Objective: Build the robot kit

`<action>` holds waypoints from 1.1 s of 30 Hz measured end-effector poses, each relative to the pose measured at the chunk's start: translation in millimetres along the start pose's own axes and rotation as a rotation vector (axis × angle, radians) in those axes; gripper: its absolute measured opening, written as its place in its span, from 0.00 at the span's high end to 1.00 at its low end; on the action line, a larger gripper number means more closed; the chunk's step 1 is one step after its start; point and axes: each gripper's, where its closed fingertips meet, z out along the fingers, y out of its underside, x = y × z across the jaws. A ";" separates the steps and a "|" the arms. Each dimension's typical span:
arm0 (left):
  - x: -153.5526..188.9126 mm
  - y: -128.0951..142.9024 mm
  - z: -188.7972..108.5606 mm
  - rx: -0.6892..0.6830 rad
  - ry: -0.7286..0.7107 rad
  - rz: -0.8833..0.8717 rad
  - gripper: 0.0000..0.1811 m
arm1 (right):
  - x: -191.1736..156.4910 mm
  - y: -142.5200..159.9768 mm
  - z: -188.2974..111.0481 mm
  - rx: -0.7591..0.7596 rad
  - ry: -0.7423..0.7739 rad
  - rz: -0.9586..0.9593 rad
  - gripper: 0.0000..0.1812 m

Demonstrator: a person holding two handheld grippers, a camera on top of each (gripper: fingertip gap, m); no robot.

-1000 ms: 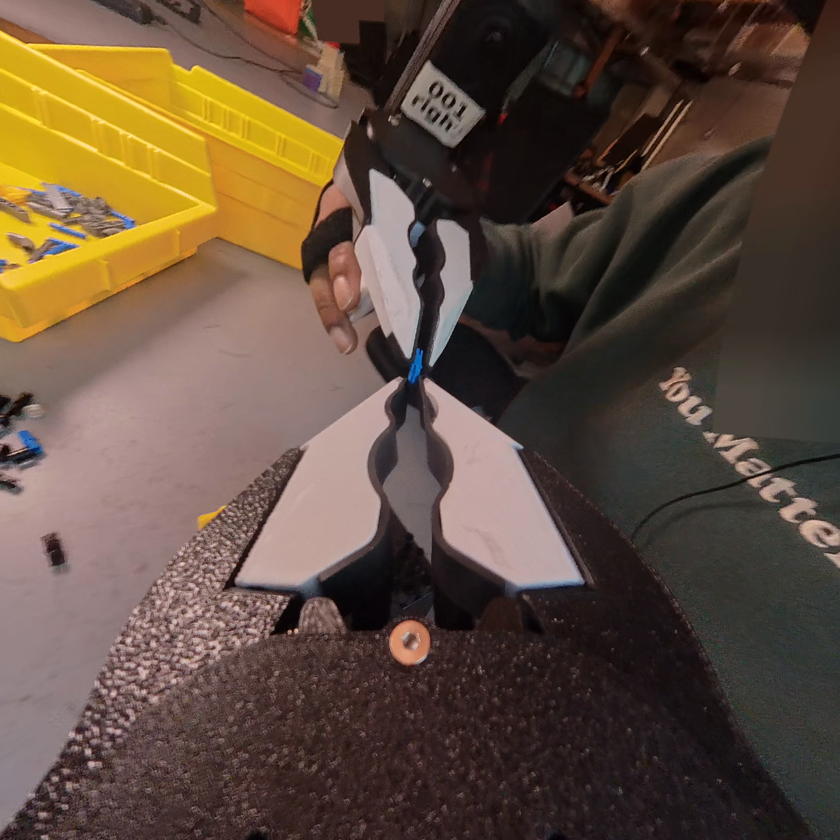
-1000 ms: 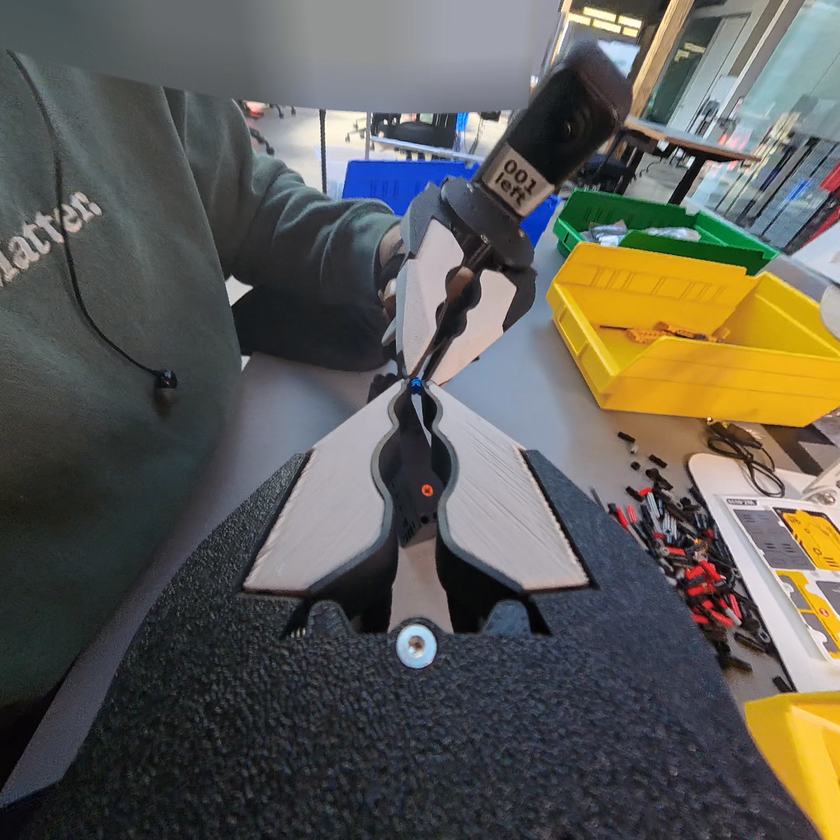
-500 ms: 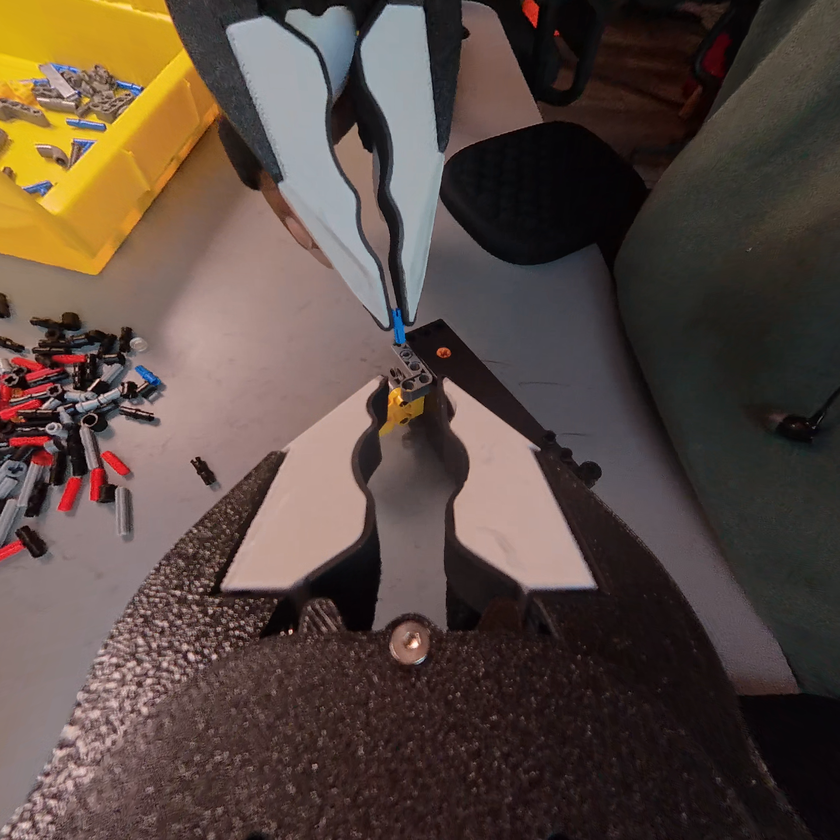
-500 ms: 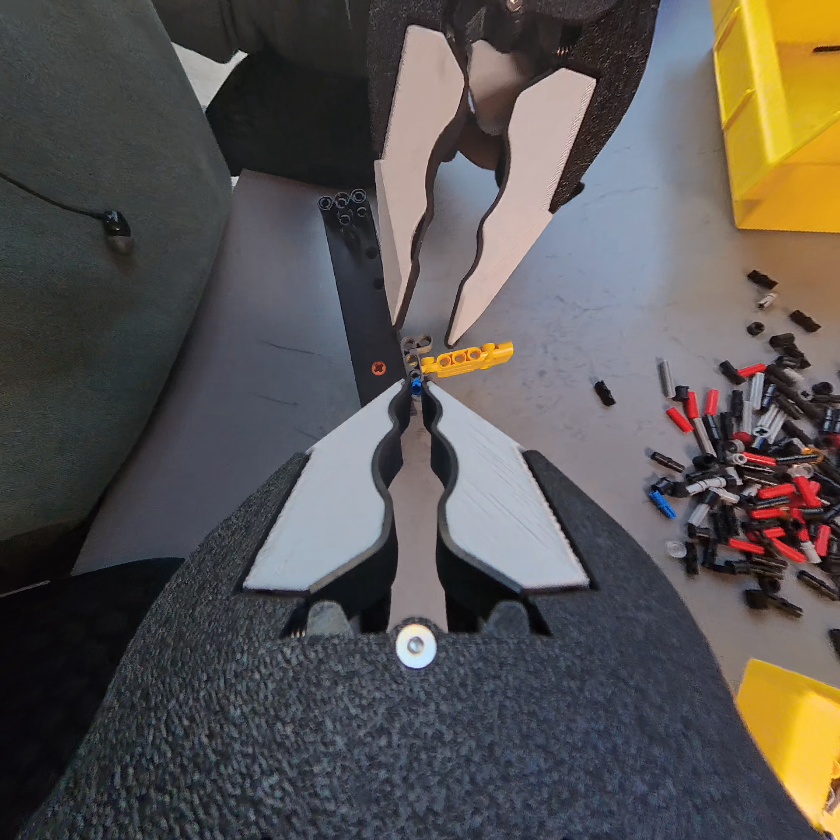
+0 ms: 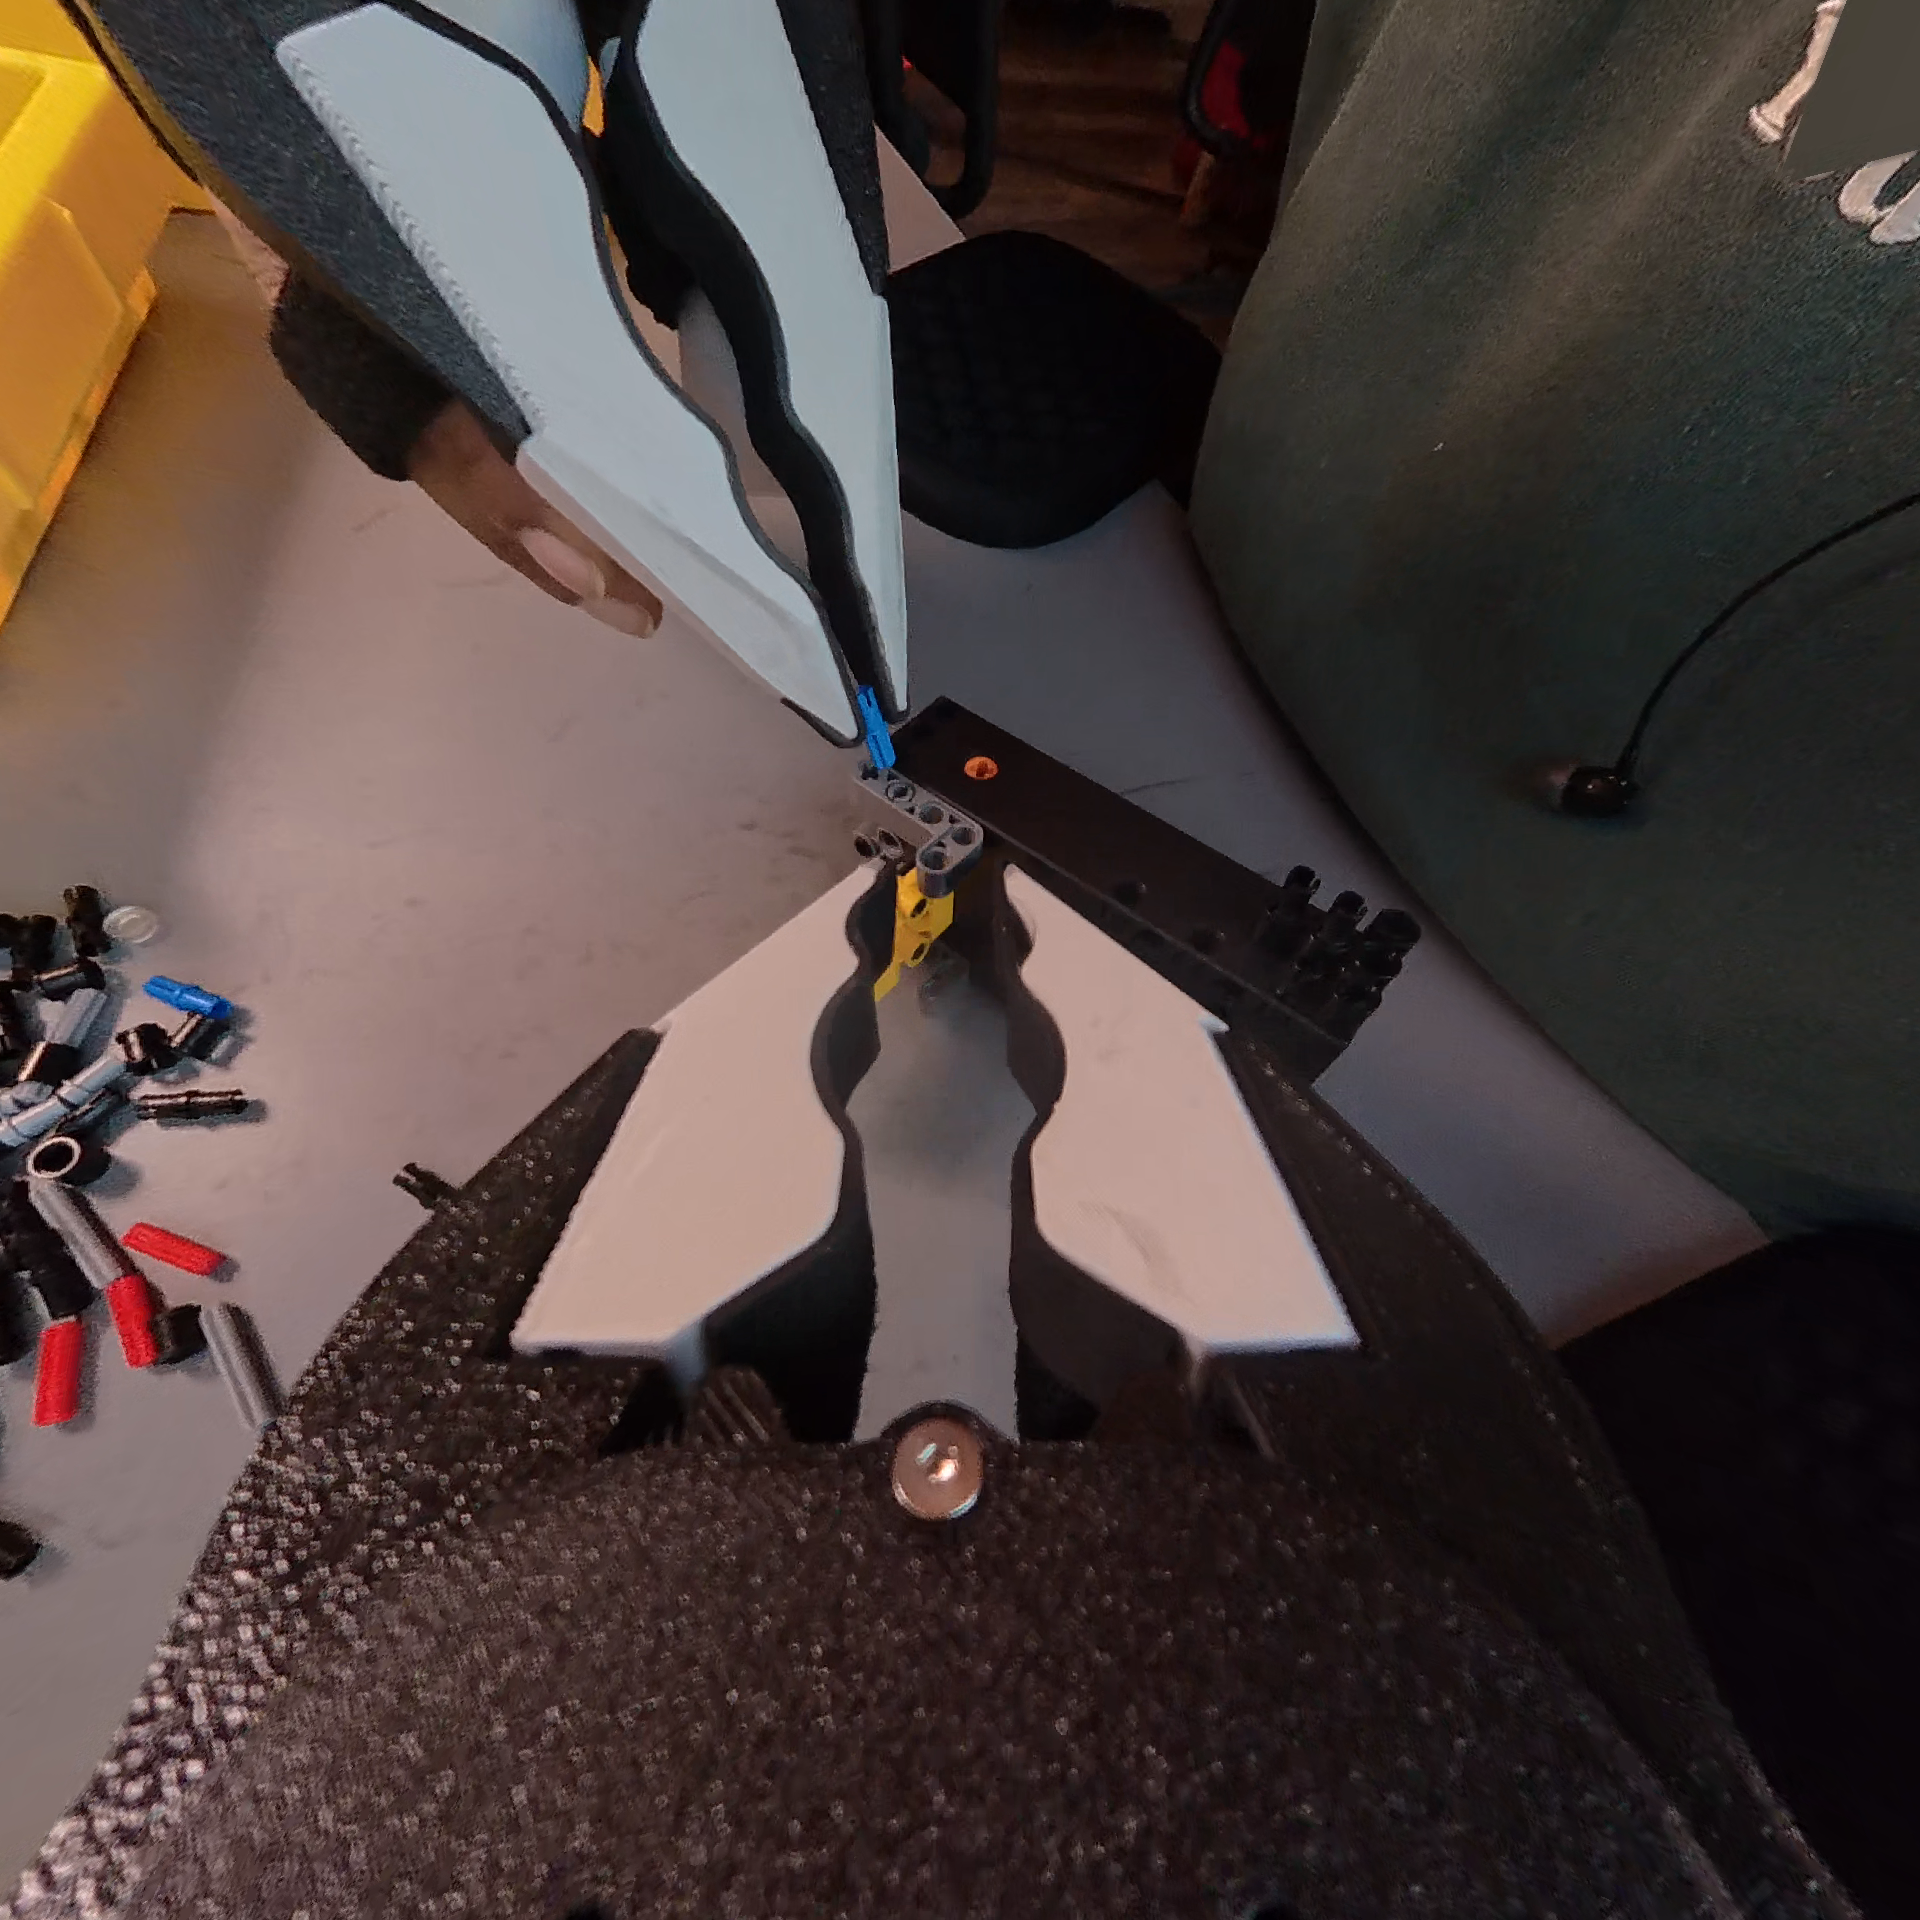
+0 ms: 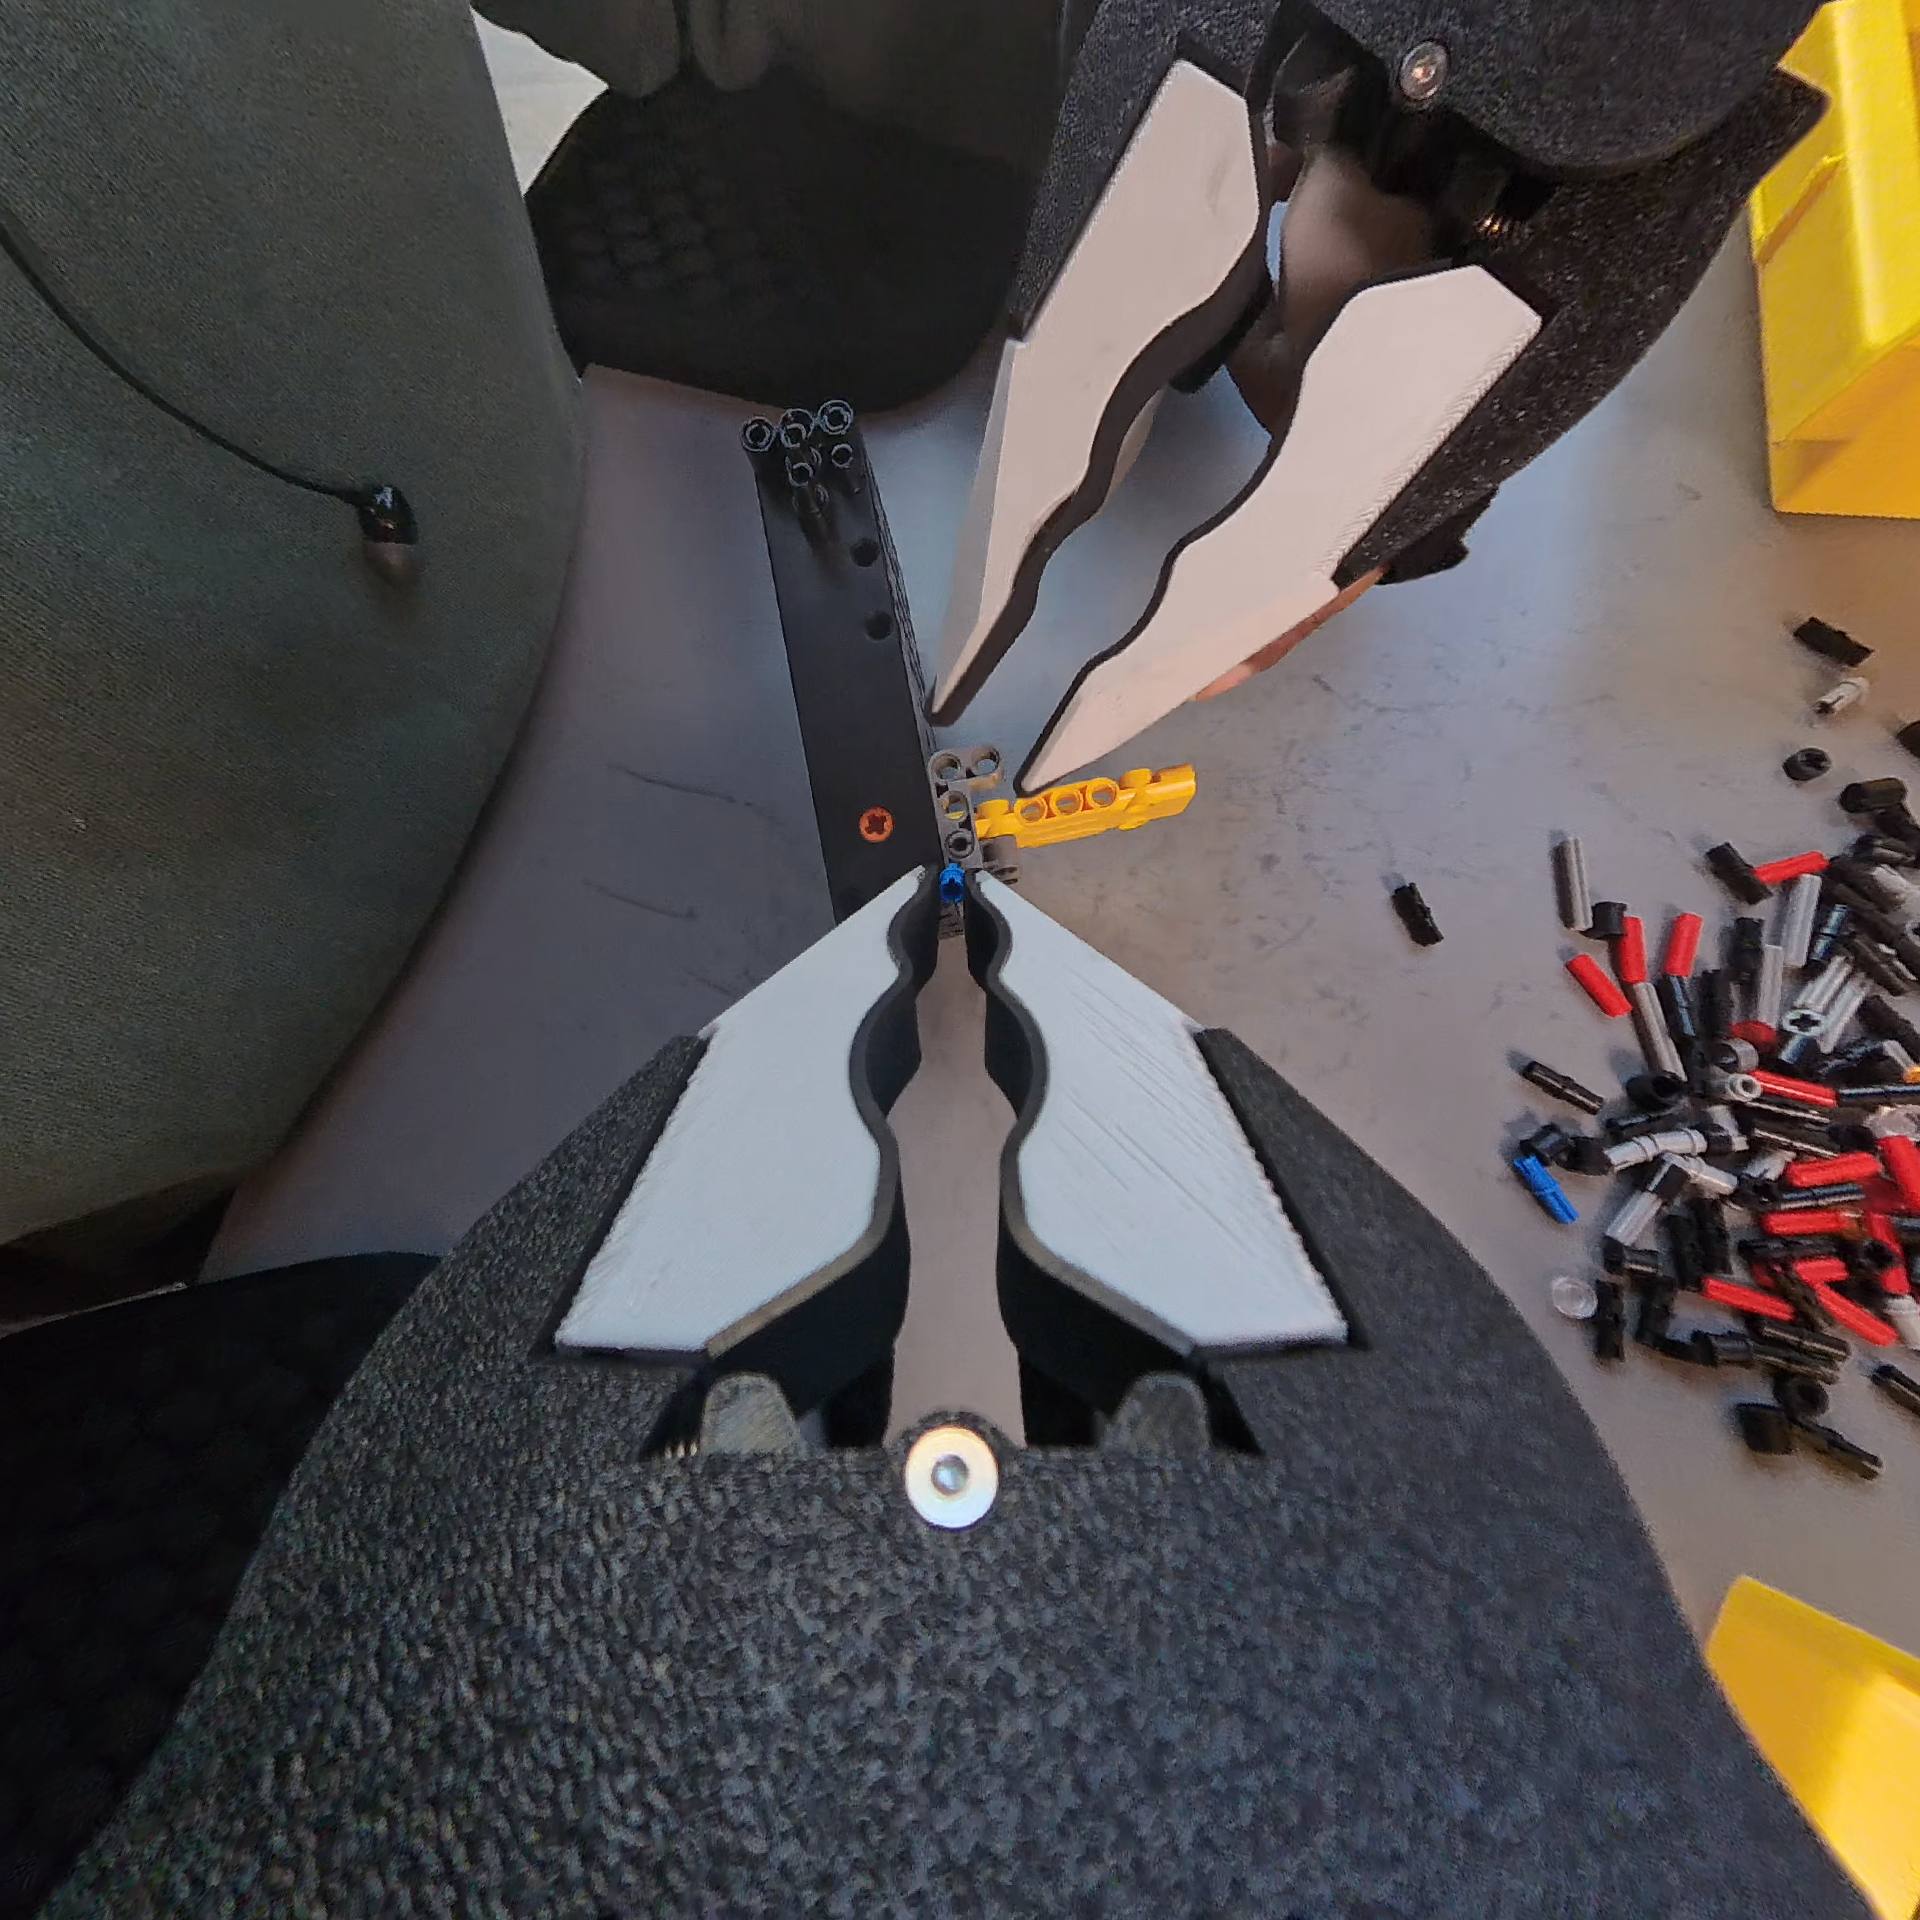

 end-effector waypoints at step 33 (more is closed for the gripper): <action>11.9 -3.5 21.8 0.021 0.064 0.078 0.96 | -11.8 5.9 0.7 -0.264 -0.043 -0.284 0.98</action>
